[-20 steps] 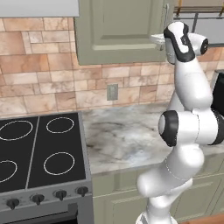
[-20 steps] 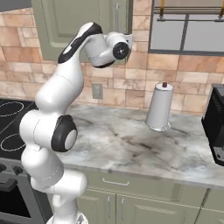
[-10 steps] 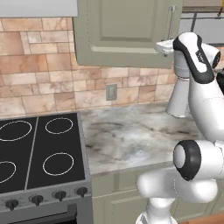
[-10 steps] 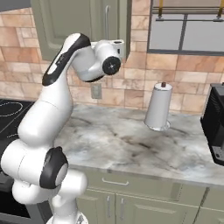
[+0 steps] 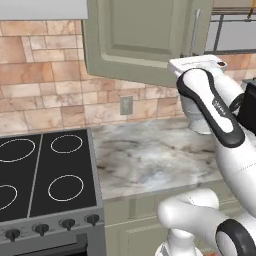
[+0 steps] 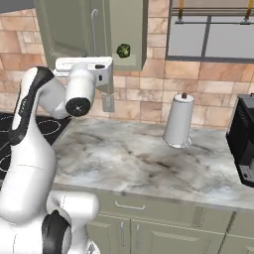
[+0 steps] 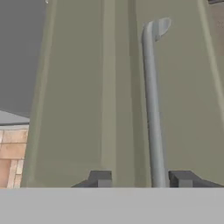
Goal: The dining table condiment station is running low on ketchup. Refill the condiment station by opening the cabinet and taking the ketchup from the cabinet and placing it on the dining table.
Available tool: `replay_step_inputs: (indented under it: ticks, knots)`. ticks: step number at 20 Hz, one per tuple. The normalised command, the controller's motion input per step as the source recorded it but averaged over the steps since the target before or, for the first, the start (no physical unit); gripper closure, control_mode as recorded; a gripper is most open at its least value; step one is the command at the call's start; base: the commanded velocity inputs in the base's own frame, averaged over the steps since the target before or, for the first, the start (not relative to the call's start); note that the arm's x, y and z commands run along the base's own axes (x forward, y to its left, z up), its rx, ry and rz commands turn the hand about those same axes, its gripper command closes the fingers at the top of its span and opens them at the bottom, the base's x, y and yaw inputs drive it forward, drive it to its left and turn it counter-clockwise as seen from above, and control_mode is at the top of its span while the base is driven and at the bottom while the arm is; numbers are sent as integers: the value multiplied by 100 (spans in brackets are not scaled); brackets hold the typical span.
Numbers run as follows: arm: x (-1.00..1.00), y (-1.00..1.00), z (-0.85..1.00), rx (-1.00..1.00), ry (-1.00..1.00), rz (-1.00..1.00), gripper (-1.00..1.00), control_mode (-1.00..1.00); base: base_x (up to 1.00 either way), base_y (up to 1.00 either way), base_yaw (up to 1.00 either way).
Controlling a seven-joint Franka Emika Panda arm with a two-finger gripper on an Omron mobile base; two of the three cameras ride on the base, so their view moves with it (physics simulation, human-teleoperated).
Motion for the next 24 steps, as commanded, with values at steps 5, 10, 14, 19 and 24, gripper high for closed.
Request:
replay_step_inputs:
  ticks: [5, 10, 14, 19, 24]
  knots:
    - [-97, 87, 30, 6, 12, 26, -100, -100, 0, 0, 0]
    - [-92, 48, 46, 14, 17, 28, -100, -100, 0, 0, 0]
    - [-64, -7, 63, 22, 19, 28, -100, -100, 0, 0, 0]
    - [-39, -42, 54, 19, 17, 20, -100, -100, 0, 0, 0]
    - [-53, -41, 75, 13, 11, 17, -100, -100, 0, 0, 0]
